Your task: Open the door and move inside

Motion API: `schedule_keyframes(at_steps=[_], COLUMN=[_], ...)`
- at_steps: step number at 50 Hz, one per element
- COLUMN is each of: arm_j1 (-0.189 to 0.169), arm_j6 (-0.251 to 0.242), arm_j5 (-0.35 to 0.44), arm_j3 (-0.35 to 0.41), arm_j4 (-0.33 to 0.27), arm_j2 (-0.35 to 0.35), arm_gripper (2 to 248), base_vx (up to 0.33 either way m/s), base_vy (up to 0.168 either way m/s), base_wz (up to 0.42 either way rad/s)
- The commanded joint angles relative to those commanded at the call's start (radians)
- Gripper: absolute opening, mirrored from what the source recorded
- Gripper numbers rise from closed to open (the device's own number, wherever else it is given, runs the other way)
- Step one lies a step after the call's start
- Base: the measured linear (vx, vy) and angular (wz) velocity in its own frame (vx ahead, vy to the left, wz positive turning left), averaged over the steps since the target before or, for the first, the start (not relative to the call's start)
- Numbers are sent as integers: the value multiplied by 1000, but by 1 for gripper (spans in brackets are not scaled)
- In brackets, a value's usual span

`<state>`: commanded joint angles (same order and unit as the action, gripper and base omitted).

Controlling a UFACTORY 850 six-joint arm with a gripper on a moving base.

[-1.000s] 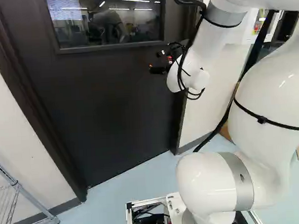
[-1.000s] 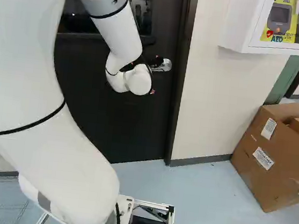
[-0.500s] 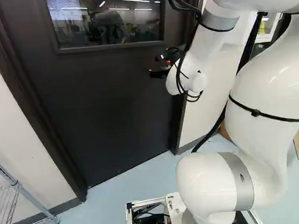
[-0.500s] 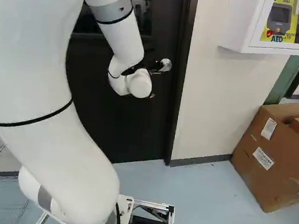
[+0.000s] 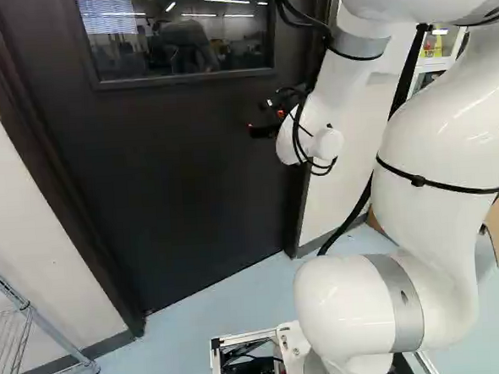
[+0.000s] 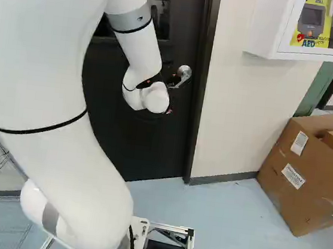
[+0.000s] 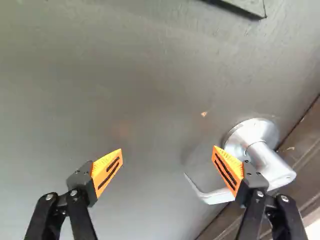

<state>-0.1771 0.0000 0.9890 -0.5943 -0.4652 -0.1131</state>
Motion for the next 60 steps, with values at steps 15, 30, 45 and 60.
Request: schedule_keyframes(at_steps=[15,30,45,60], arm_j1=[0,6,37,69], arm_j6=[0,0,0,0], arm_j5=[0,0,21,62], arm_j3=[1,-20,-95,-179], arm_j4=[0,0,-26,-76], arm_j2=[-34,-88,-186,-267], arm_gripper=[247,247,247,247], base_vx=[0,0,0,0], base_vy=[0,0,0,0], base_wz=[0,-2,0,0])
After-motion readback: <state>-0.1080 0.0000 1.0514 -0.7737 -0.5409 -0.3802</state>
